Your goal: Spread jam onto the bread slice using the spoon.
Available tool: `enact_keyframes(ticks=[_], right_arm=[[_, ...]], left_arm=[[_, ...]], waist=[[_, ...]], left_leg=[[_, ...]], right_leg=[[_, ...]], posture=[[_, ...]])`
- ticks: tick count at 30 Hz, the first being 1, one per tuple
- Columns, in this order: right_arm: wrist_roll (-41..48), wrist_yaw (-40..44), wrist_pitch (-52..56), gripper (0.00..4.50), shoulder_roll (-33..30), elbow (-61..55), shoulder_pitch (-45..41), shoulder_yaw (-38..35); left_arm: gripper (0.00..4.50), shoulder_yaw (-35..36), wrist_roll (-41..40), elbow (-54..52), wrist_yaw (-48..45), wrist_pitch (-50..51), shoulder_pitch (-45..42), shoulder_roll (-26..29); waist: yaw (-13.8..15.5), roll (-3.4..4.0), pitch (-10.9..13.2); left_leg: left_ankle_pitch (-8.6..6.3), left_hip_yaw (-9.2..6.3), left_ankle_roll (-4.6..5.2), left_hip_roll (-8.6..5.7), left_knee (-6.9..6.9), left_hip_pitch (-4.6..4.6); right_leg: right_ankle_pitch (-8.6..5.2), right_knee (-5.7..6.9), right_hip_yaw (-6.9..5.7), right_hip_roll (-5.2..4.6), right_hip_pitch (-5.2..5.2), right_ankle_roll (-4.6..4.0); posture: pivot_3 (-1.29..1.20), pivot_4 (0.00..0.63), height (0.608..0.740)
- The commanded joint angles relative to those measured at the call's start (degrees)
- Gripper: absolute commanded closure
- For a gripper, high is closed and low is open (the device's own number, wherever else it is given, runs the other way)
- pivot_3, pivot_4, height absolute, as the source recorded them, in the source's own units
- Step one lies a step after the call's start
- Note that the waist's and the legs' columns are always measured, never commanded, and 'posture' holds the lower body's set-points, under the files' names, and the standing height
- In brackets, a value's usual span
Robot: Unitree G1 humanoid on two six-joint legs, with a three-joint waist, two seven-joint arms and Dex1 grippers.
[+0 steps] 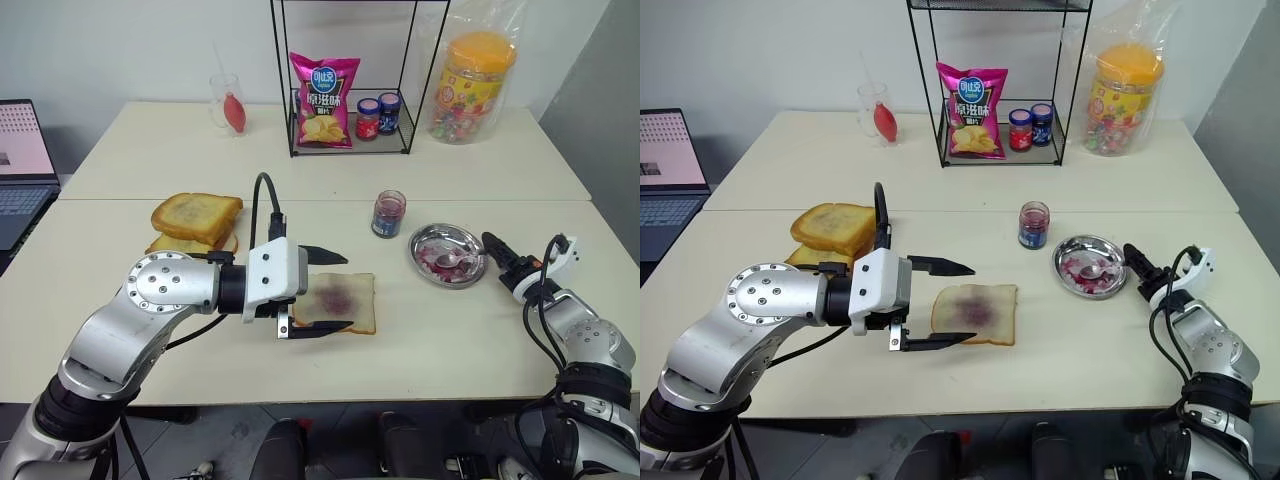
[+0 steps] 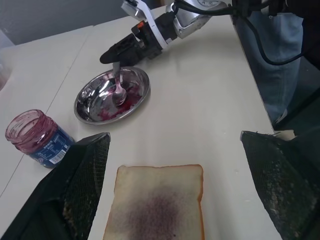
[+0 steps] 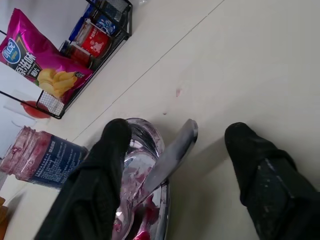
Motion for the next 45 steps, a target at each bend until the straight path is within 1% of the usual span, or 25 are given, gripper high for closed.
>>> enact_keyframes(ticks=[1, 7, 10, 18, 19, 21, 23, 27, 29, 33, 36, 39, 45], right_arm=[[2.34, 1.39, 0.39, 2.4, -0.46, -0.58, -1.7, -1.53], [3.77, 2.04, 1.78, 3.83, -0.46, -0.98, -1.96, -1.63], [4.61, 1.93, 2.4, 4.47, -0.52, -1.58, -2.29, -1.88], [6.55, 2.06, 3.86, 4.49, -0.85, -4.85, -1.85, -1.99], [7.13, 2.01, 4.46, 4.49, -1.13, -6.7, -1.71, -2.03], [10.31, 1.12, 7.05, 4.49, -2.6, -15.92, -1.67, -2.08], [12.94, -0.51, 8.83, 4.49, -3.46, -23.21, -2.63, -2.13], [15.56, -3.99, 10.51, 4.49, -4.17, -30.37, -5.32, -0.73], [15.59, -5.53, 10.48, 4.49, -4.46, -32.5, -8.62, 1.23], [10.16, -6.07, 7.49, 4.49, -4.1, -32.47, -14.32, 7.55], [3.51, -5.54, 2.92, 4.49, -2.41, -29.44, -19.3, 13.87], [-4.44, -1.63, -3.32, 4.49, -2.01, -24.2, -23.08, 20.45], [-13.46, 4.77, -12.09, 4.49, -2.4, -15.24, -24.85, 25.87]], left_arm=[[0.13, 0.23, 0.62, -0.24, -0.01, -1.28, -0.13, -0.16], [0.13, 0.23, 1.77, 0.78, -0.42, -2.81, 0.41, -0.08], [0.13, 0.36, 2.13, 1.12, -0.2, -3.15, 0.84, -0.39], [0.13, 1.33, 2.22, 1.68, 0.95, -3.17, 2.01, -1.4], [0.13, 1.98, 2.17, 1.96, 1.79, -3.02, 2.24, -1.77], [0.13, 4.96, 1.71, 2.49, 5.45, -1.93, 3.86, -3.15], [0.13, 7.39, 1.44, 2.3, 8.4, -0.81, 5.55, -4.2], [0.13, 9.52, 0.52, 1.89, 12.36, 0.58, 6.45, -6.44], [0.13, 10.19, 0.0, 2.26, 14.93, 1.8, 5.86, -8.26], [0.13, 9.59, 1.55, 3.81, 17.33, 2.46, 4.82, -9.52], [0.13, 9.32, 1.38, 5.03, 19.61, 3.95, 3.2, -10.96], [0.13, 9.54, -0.53, 5.29, 20.39, 5.71, 2.12, -12.34], [0.13, 8.86, -0.49, 4.93, 20.23, 6.37, 2.51, -12.39]], waist=[[-0.01, 0.0, 0.0], [-0.03, 0.0, 0.0], [-0.09, 0.0, 0.0], [-0.14, 0.01, 0.0], [-0.14, 0.01, 0.0], [-0.13, 0.07, 0.04], [-0.08, 0.41, 0.24], [-0.23, 0.4, 0.24], [-0.19, 0.4, 0.24], [-0.25, 0.39, 0.24], [-0.2, 0.39, 0.24], [-0.22, 0.38, 0.24], [0.17, 0.37, 0.24]], left_leg=[[0.0, 0.0, 0.0, 0.0, 0.0, 0.0], [0.0, -0.01, 0.0, 0.0, 0.0, 0.0], [0.0, 0.0, 0.0, 0.0, 0.01, 0.0], [0.0, 0.0, 0.0, 0.0, 0.01, 0.0], [0.0, -0.01, 0.0, 0.0, 0.01, -0.01], [0.0, -0.01, 0.0, 0.0, -0.01, -0.02], [0.0, -0.01, 0.0, -0.02, 0.0, -0.06], [0.0, -0.04, 0.0, 0.03, 0.0, -0.05], [0.0, -0.08, 0.0, 0.04, 0.01, -0.04], [0.0, 0.0, 0.0, 0.01, 0.05, -0.04], [0.0, -0.05, 0.0, 0.01, 0.02, -0.05], [0.0, -0.02, 0.0, -0.03, 0.02, -0.1], [0.0, -0.09, 0.0, -0.03, -0.02, -0.14]], right_leg=[[0.0, 0.0, 0.0, 0.0, 0.0, 0.0], [0.0, 0.0, -0.01, 0.0, 0.0, 0.0], [0.0, -0.02, 0.01, 0.0, 0.01, 0.01], [0.02, -0.02, 0.01, 0.0, 0.02, 0.05], [0.02, -0.03, 0.01, 0.0, 0.01, 0.04], [0.02, -0.02, 0.0, 0.0, 0.0, 0.03], [0.02, 0.0, 0.03, -0.03, -0.04, 0.04], [0.02, 0.01, -0.01, 0.02, -0.06, 0.06], [0.02, 0.01, -0.04, 0.03, -0.03, 0.05], [0.05, 0.0, 0.04, 0.01, -0.03, 0.09], [0.04, -0.01, -0.02, 0.01, -0.04, 0.09], [0.05, -0.02, 0.01, -0.01, -0.1, 0.08], [0.19, -0.05, -0.08, -0.03, -0.1, -0.14]], posture=[[0.0, 0.15, 0.74], [0.0, 0.15, 0.74], [0.0, 0.15, 0.74], [0.0, 0.15, 0.74], [0.0, 0.15, 0.74], [0.0, 0.15, 0.74], [0.0, 0.15, 0.74], [0.0, 0.15, 0.74], [0.0, 0.15, 0.74], [0.0, 0.15, 0.74], [0.0, 0.15, 0.74], [0.0, 0.15, 0.74], [0.0, 0.15, 0.74]])
